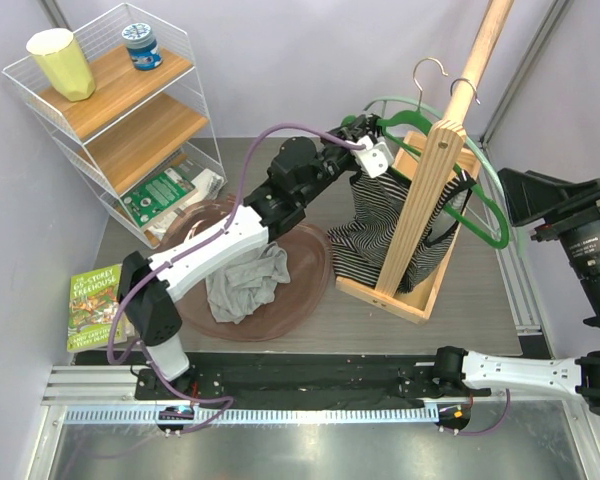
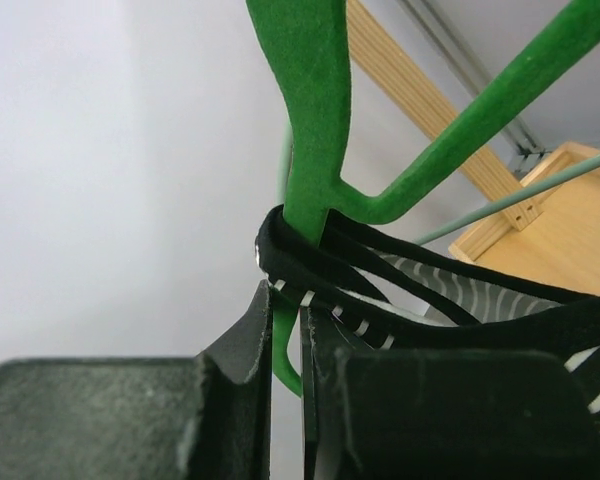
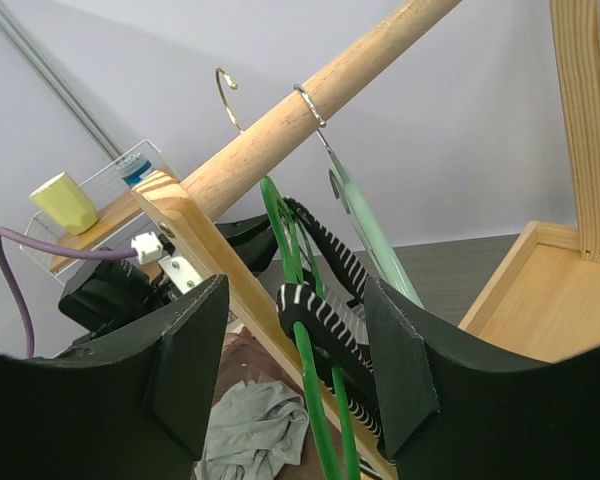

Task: Remove the tank top from the hanger

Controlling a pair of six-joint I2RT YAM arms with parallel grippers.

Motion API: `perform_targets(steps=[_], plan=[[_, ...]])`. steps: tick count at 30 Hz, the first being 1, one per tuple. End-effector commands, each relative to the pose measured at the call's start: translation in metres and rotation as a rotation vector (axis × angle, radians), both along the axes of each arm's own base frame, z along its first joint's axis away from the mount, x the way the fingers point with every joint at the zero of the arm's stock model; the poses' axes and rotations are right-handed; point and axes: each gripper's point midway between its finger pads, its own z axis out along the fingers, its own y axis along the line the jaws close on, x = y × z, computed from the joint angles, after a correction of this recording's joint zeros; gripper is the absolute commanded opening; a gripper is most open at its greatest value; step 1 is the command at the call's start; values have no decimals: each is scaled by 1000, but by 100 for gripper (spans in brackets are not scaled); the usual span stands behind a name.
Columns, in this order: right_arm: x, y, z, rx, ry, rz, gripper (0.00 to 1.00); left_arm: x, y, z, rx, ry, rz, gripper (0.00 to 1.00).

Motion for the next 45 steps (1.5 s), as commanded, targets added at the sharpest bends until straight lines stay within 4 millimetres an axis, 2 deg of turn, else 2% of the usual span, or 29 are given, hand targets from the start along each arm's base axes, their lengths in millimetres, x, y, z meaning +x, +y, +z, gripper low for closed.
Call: perform_targets(steps=[1,3,4,6,7,16,19,20,21,22,23,24,25,29,30,31,34,35,38,40,41,42,45], plan=[[-6,-2,9,47,-28,43,62,-9,39,47,-109,-52,96,0],[-8,0,11,42,-40,66,63,-5,48,41,-117,-18,117,0],[-9,1,12,39,-47,78,64,-5,55,44,-132,-13,131,0],[-13,11,16,24,-69,133,64,-3,63,36,-136,18,156,0],[-14,16,18,10,-79,154,64,-4,70,39,-145,20,168,0],[-38,84,32,-96,-181,444,66,-11,119,25,-184,109,305,0],[-50,107,36,-128,-218,550,66,-20,137,24,-223,138,336,0],[-53,113,37,-134,-228,576,67,-21,140,14,-208,159,348,0],[-55,116,40,-132,-236,594,67,-26,148,18,-223,162,356,0],[-57,128,38,-149,-238,629,67,-28,154,17,-236,179,375,0],[-58,134,38,-153,-240,643,67,-30,157,7,-216,203,387,0],[-58,140,38,-158,-242,657,67,-37,167,13,-237,204,395,0],[-60,149,38,-165,-246,679,67,-39,173,10,-255,224,412,0],[-44,187,27,-211,-206,676,66,-58,201,-5,-277,293,455,0],[-41,193,25,-220,-200,672,67,-68,213,2,-308,292,455,0],[-36,207,22,-232,-189,669,67,-71,218,-6,-316,312,467,0],[-27,225,21,-231,-183,651,67,-86,241,-13,-318,331,502,0],[-21,236,15,-241,-167,646,67,-89,246,-15,-327,339,511,0],[-8,247,15,-222,-151,591,67,-101,262,-20,-342,353,522,0],[4,262,7,-233,-122,557,67,-109,271,-20,-351,354,523,0],[13,261,7,-227,-102,508,67,-112,274,-19,-353,351,526,0],[21,271,-2,-236,-73,481,68,-114,278,-18,-356,345,527,0],[42,269,-9,-163,8,349,68,-122,290,-12,-381,327,537,0]])
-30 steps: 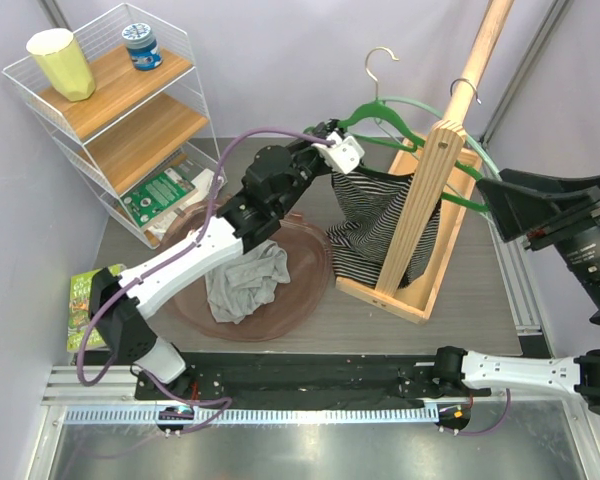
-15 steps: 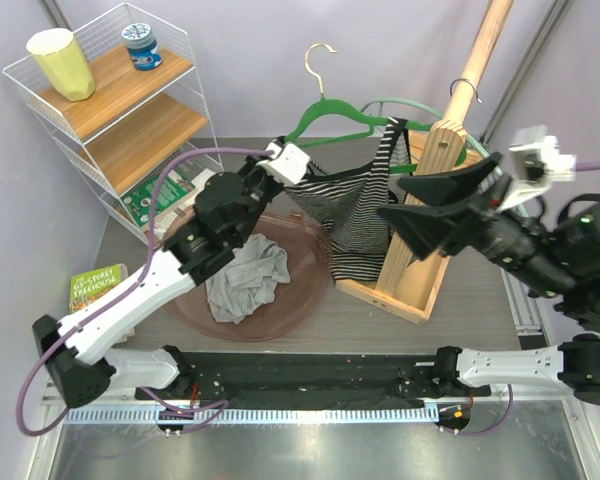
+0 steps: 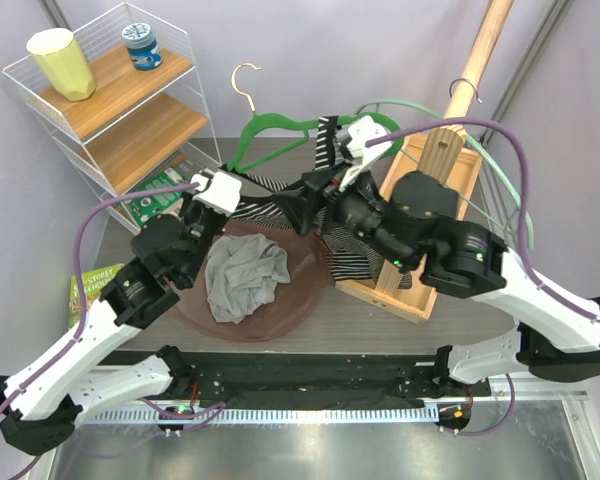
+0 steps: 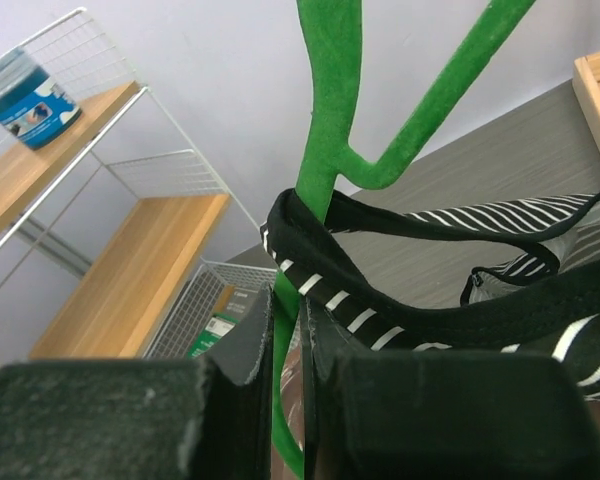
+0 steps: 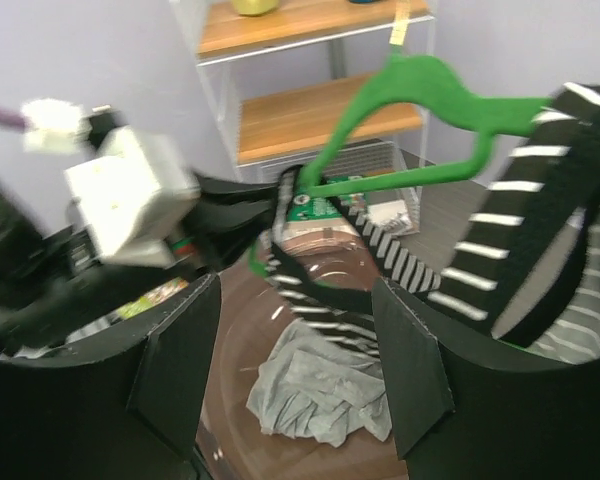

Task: Remove the tank top from the hanger

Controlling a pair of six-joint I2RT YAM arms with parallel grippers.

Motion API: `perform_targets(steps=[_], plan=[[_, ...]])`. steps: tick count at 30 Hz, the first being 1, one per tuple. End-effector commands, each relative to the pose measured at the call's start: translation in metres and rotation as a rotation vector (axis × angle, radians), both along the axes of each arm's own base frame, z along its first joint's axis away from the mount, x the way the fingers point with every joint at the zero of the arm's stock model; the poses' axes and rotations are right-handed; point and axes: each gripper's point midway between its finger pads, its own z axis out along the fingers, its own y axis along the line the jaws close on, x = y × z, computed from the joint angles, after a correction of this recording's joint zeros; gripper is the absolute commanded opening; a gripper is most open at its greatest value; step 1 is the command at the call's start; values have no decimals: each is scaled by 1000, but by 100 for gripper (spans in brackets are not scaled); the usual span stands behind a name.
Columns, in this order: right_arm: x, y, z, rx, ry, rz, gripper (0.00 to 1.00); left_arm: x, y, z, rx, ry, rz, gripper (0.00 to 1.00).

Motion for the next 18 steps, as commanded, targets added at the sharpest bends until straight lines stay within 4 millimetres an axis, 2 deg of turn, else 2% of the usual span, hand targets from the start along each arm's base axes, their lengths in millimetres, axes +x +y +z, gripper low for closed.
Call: perform_targets(steps=[1,6,9,18], plan=[[27,-14,28,188,59,-213,68,-12,21,19,-96,-42,38,0],[36,-8,33,374,157,-271,69,-18,25,21,-112,-38,29,0],[41,-6,36,476,200,-300,67,-21,26,20,-128,-38,21,0],[57,13,22,608,288,-371,64,-29,29,27,-172,-57,-2,0]])
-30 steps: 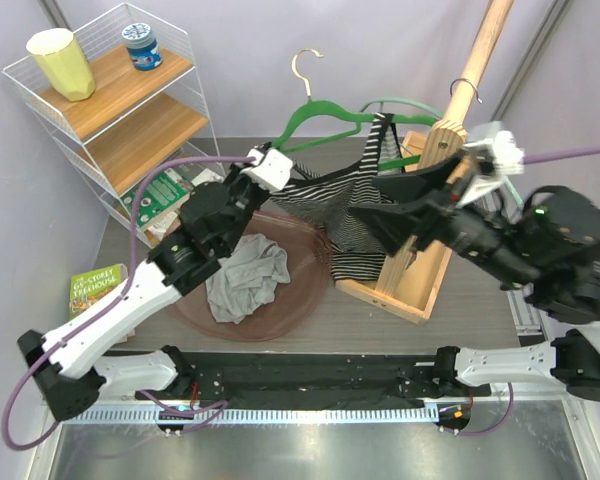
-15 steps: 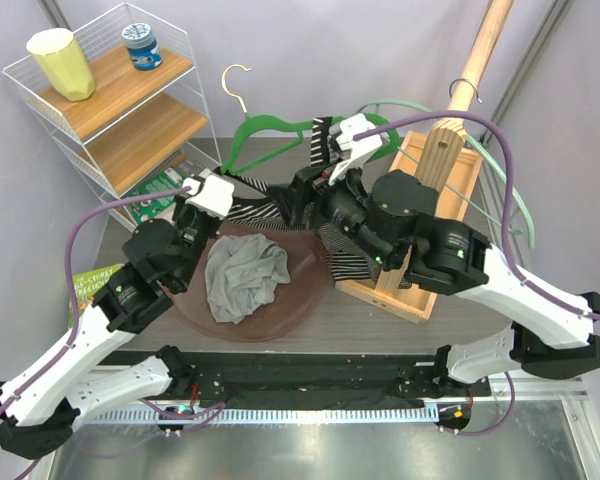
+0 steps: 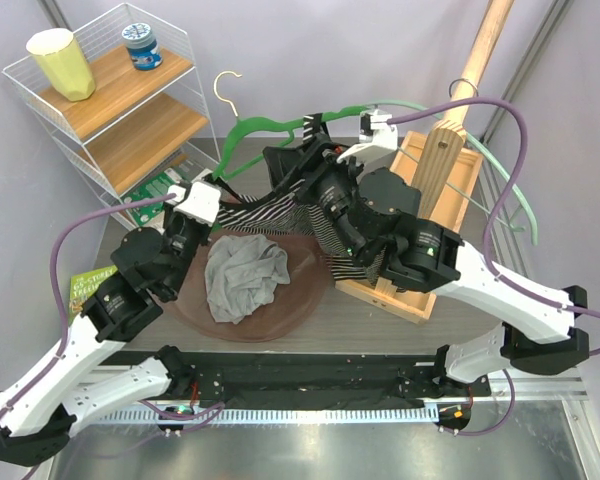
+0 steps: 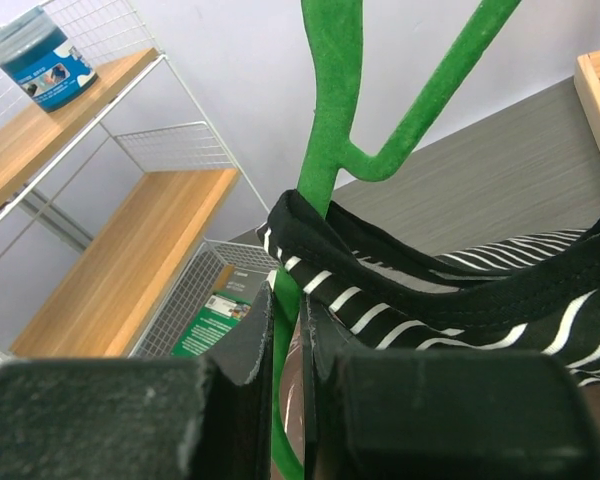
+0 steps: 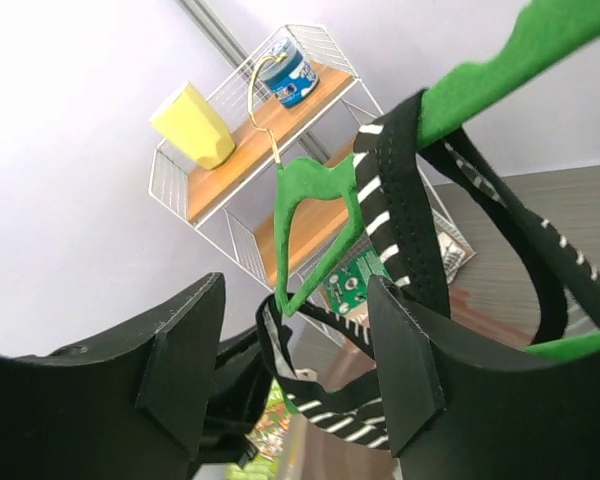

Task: Remove the tank top from the hanger

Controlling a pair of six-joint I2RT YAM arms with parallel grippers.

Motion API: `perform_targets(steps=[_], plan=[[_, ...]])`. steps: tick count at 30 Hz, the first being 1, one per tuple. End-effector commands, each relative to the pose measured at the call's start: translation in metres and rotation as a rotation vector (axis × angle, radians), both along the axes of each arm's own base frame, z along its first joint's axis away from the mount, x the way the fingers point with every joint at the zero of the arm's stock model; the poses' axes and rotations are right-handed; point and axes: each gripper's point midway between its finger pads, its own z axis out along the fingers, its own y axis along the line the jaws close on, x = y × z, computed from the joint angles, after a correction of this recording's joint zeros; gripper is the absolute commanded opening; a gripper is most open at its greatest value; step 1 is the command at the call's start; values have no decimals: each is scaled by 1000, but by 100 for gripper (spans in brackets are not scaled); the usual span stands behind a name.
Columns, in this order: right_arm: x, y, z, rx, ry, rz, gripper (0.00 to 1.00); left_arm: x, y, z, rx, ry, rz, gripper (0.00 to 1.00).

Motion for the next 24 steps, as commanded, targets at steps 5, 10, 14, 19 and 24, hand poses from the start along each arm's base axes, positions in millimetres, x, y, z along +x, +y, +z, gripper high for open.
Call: perform_targets(steps=[5,10,14,19,24], plan=[[15,12,-6,200,65,-84,63,-11,5,33,-143,-82,-33,0],[19,26,-12,246,45,-71,62,-14,3,34,-160,-85,-54,0],[23,32,-12,290,30,-62,58,-19,5,36,-176,-93,-66,0],[31,46,-20,315,19,-52,55,-23,8,38,-191,-99,-75,0],[41,54,-25,358,18,-59,52,-25,8,37,-192,-95,-80,0]])
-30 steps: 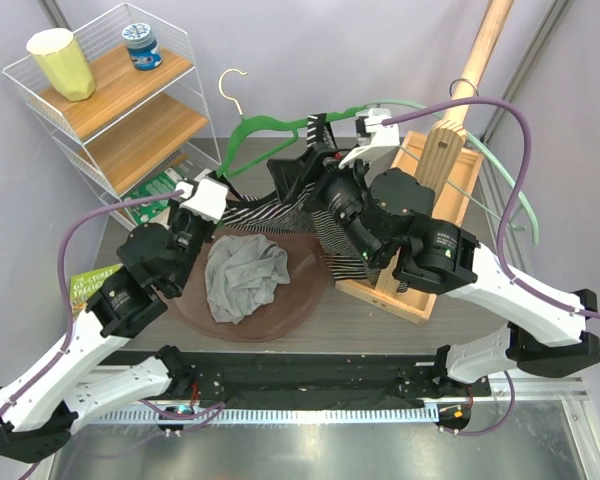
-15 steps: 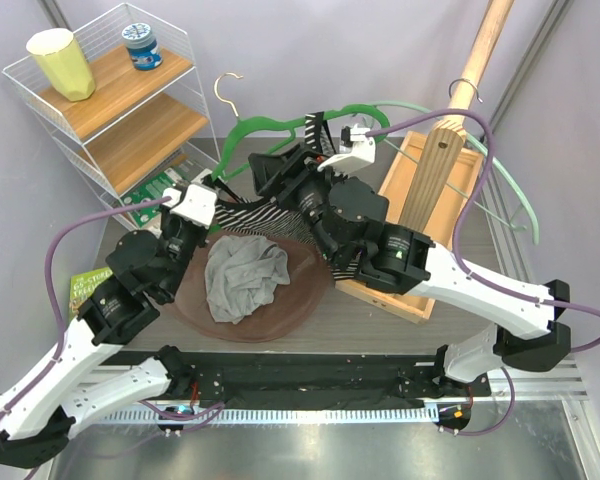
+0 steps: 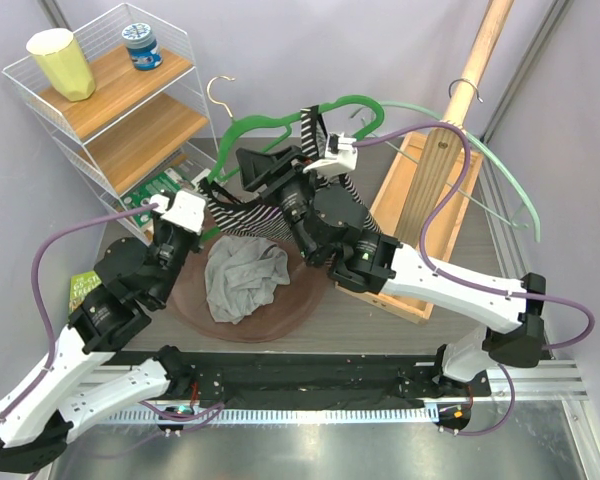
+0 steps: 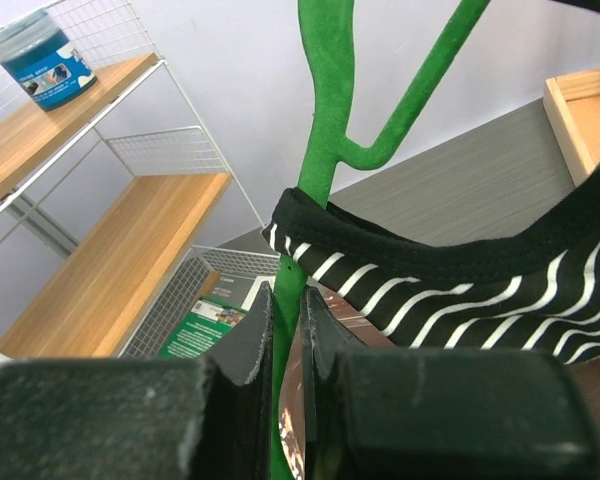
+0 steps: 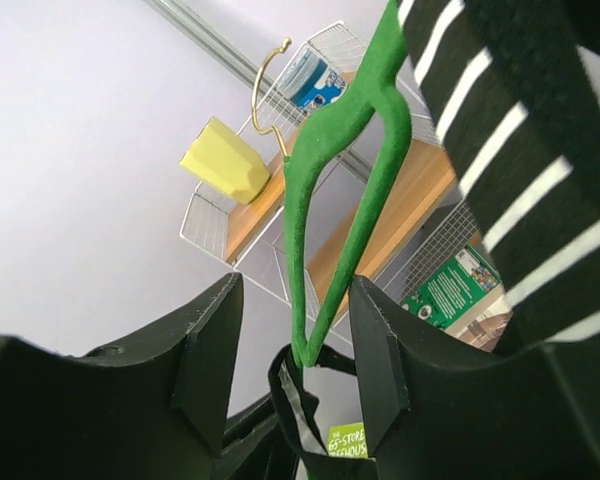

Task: Remove the tank top from the hanger

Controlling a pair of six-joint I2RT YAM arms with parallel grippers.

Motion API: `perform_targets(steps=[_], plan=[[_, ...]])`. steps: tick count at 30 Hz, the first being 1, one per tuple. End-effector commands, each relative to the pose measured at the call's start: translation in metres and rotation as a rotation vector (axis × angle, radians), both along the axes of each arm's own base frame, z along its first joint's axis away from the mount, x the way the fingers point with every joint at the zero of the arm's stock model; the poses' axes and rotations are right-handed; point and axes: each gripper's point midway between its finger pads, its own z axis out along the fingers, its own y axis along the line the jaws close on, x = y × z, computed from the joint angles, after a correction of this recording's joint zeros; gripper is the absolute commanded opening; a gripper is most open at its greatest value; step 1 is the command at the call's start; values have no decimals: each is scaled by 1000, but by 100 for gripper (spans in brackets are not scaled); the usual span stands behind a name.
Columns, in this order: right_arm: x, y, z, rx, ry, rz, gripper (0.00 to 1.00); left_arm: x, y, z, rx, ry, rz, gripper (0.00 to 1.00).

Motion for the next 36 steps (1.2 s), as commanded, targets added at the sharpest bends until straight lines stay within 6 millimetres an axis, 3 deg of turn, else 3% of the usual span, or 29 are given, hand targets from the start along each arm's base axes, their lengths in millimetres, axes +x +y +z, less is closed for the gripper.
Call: perform_targets(steps=[1,6,16,23,26,27,29,36], plan=[[11,0,8,115,-9,-32,51,-9,1,31,-138,-76,-36,0],[18,4,5,122,-27,-29,42,-11,0,29,-140,-71,-51,0],[22,16,6,211,-66,55,2,-16,-5,28,-161,-66,-96,0],[8,20,20,263,-139,136,1,-27,-1,27,-163,-32,-129,0],[0,20,26,277,-176,179,1,-34,-3,24,-173,-2,-164,10],[-2,21,25,275,-183,189,1,-38,-1,21,-171,9,-171,19],[-8,17,32,282,-206,210,1,-43,0,21,-188,23,-183,29],[-22,10,37,293,-264,266,1,-69,20,26,-283,41,-211,47]])
